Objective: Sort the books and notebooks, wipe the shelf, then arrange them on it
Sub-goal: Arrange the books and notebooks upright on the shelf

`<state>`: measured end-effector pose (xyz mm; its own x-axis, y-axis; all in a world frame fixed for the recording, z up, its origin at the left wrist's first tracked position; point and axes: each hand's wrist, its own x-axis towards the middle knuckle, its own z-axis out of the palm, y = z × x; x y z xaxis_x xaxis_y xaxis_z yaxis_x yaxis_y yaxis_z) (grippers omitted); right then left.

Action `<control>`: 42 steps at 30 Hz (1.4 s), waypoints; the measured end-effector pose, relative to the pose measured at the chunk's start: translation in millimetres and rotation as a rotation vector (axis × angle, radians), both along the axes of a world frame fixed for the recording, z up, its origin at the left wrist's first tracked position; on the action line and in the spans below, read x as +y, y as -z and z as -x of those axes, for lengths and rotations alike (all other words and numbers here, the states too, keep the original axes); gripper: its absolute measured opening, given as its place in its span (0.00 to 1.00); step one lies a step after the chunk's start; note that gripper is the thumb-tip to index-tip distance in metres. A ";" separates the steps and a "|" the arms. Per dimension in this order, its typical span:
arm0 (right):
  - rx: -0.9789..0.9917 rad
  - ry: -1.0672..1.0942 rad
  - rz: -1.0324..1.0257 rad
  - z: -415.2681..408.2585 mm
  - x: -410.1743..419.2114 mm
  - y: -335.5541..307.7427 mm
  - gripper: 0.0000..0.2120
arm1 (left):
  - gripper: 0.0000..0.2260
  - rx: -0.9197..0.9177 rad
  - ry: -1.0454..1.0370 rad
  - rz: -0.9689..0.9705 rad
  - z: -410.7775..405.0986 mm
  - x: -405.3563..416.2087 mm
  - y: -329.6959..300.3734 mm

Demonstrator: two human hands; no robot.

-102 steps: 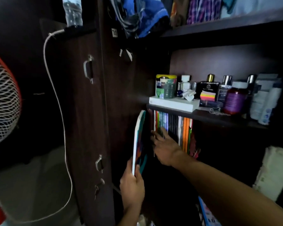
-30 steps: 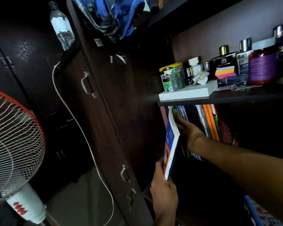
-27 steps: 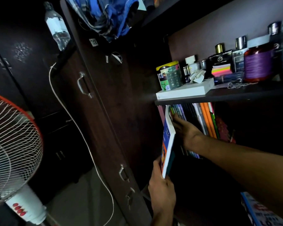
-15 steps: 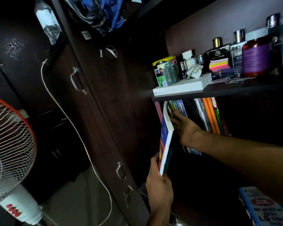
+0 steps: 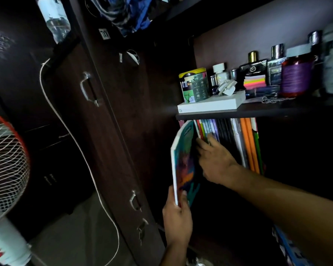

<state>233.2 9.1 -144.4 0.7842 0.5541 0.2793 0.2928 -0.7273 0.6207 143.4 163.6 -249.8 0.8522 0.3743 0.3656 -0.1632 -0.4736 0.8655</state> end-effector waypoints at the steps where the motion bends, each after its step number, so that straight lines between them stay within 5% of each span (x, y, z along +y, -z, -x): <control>1: 0.015 0.033 -0.023 9.5 -2.3 1.0 0.31 | 0.14 0.026 -0.009 0.027 -0.6 1.2 -0.4; 5: 0.026 0.020 -0.222 16.9 -8.4 20.1 0.35 | 0.08 0.092 -0.011 0.147 -2.5 6.7 -3.1; 15: 0.071 -0.117 -0.459 16.8 -7.0 19.5 0.27 | 0.18 0.149 -0.011 0.217 -10.9 12.2 -4.1; 20: 0.076 -0.162 -0.545 11.8 -7.7 22.7 0.26 | 0.11 0.228 0.014 0.052 -22.2 8.0 -17.6; 27: 0.053 -0.152 -0.510 10.8 -8.7 23.5 0.29 | 0.17 0.294 0.065 -0.172 -49.8 -4.4 -36.4; 30: 0.057 -0.153 -0.513 11.4 -8.9 23.3 0.28 | 0.10 0.145 0.068 -0.185 -36.2 -9.1 -36.2; 34: 0.077 -0.132 -0.515 12.6 -6.8 22.7 0.27 | 0.15 -0.111 -0.116 -0.274 -4.1 -15.3 -26.7; 42: 0.092 -0.141 -0.513 14.1 -5.3 21.2 0.26 | 0.11 -0.003 -0.069 -0.177 -41.0 -24.7 -49.8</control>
<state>219.1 3.8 -165.6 0.7457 0.4665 0.4756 0.4461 -0.8799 0.1636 184.4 138.9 -199.9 0.8253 0.3617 0.4336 -0.1279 -0.6283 0.7674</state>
